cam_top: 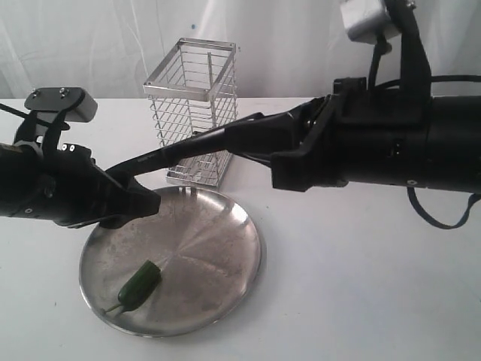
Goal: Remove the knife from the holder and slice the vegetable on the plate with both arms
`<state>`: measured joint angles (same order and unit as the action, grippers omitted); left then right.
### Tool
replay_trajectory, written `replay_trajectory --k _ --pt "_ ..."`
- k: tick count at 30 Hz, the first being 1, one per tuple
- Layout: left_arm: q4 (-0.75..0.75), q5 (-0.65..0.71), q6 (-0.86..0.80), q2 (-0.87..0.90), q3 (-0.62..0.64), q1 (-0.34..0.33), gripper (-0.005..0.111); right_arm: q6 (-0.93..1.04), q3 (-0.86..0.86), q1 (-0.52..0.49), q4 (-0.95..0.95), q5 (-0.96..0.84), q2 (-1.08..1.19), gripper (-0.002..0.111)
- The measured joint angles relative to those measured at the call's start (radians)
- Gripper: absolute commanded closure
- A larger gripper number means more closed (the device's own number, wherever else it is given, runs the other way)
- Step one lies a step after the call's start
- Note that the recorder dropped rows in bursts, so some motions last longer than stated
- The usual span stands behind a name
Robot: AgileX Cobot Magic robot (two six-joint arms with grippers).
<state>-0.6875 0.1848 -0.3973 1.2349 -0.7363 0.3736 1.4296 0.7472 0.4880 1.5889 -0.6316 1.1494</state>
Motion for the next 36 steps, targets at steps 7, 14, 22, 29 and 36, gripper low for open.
replay_trajectory --k 7,14,22,29,36 --pt "0.0 -0.002 -0.019 0.0 0.0 0.0 0.048 -0.117 -0.002 0.0 -0.191 -0.024 0.0 0.108" --pt "0.0 -0.004 -0.025 0.0 0.0 0.0 0.048 -0.269 -0.002 0.0 -0.401 -0.076 0.015 0.108" --pt "0.002 -0.01 -0.049 0.0 0.003 0.0 0.048 -0.268 -0.002 0.0 -0.416 -0.144 0.159 0.108" --pt "0.002 -0.016 -0.076 0.0 0.003 0.0 0.048 -0.235 -0.002 0.0 -0.423 -0.042 0.181 0.108" --pt "0.011 -0.003 -0.098 0.0 0.003 0.0 0.048 -0.264 -0.002 0.0 -0.456 -0.031 0.181 0.108"
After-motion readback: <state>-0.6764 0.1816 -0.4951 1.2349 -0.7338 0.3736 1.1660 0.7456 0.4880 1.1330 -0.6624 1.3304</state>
